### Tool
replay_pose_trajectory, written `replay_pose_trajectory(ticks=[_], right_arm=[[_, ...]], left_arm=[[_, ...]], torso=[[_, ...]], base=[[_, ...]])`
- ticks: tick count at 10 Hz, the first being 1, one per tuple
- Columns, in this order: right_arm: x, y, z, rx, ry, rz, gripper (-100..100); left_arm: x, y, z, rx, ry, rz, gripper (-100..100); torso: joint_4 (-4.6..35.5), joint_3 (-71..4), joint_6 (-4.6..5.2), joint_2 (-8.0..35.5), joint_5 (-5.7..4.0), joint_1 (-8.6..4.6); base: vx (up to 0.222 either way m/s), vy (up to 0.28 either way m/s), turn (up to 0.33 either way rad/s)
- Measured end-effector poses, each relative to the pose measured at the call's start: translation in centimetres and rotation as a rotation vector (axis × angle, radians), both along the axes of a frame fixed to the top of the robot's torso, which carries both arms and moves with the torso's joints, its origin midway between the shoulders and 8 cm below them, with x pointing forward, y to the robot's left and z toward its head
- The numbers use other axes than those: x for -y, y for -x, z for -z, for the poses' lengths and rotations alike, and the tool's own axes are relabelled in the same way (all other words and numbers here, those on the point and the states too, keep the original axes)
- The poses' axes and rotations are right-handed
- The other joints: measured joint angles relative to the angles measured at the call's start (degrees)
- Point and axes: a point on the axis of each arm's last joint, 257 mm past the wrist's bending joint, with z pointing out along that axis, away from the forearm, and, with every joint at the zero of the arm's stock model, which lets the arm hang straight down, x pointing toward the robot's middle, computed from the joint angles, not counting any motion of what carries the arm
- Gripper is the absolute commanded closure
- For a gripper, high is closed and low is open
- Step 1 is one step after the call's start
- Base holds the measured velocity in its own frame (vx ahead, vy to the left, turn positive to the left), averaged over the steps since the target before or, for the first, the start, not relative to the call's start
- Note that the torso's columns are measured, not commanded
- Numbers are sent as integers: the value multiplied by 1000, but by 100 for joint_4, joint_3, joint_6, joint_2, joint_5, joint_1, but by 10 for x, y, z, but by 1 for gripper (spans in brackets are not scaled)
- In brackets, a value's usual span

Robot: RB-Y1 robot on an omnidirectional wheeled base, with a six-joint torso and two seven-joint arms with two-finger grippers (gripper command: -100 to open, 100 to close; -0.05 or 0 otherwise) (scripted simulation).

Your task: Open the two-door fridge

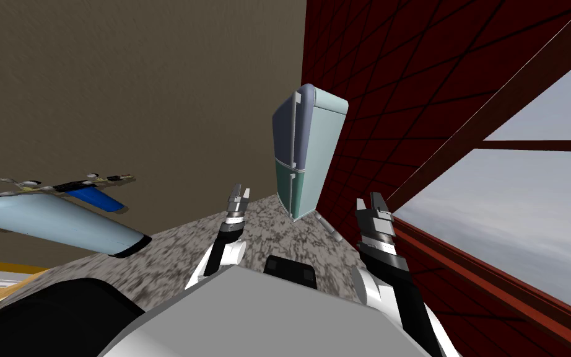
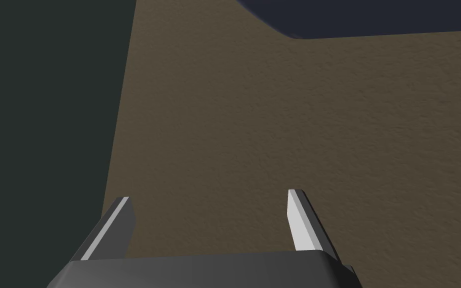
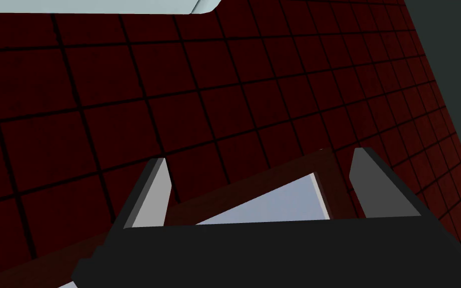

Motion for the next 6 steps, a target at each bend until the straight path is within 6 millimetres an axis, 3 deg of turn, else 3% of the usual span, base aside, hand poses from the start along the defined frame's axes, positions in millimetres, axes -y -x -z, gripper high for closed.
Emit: replay_pose_trajectory(ticks=[2, 6], right_arm=[[0, 0, 0, 0, 0, 0, 0], [0, 0, 0, 0, 0, 0, 0]], left_arm=[[0, 0, 0, 0, 0, 0, 0], [0, 0, 0, 0, 0, 0, 0]], torso=[[600, -1200, 0, 597, 0, 0], [2268, -4536, 0, 2269, 0, 0]], base=[[0, 0, 0], [0, 0, 0]])
